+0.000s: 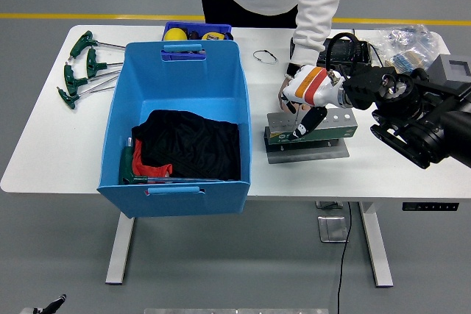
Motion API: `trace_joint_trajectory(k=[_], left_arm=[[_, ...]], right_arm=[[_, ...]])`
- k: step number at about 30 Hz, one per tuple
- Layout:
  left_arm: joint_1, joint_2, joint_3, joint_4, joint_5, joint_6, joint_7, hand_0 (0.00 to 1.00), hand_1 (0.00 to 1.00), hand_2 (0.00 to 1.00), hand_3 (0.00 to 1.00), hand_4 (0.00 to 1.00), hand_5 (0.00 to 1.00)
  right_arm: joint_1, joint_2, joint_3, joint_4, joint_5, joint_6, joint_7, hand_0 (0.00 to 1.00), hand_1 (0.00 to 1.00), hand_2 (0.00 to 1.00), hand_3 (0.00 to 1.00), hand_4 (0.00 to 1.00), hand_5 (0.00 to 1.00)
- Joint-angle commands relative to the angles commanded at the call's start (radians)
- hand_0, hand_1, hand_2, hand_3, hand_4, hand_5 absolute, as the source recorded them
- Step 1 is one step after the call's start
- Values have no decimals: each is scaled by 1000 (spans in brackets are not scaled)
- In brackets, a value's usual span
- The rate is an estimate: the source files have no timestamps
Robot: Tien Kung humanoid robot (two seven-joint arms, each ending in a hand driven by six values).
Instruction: Lift tool from toolbox,place it in box,lift tool from toolbox,place it in box
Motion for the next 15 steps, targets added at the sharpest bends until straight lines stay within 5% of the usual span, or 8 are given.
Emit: trace_joint_trajectory(k=[15], left_arm=[[1,3,46,0,-53,5,-9,732,655,741,748,767,733]], right_arm=[[0,-11,2,2,-45,-2,17,713,466,479,365,998,816]])
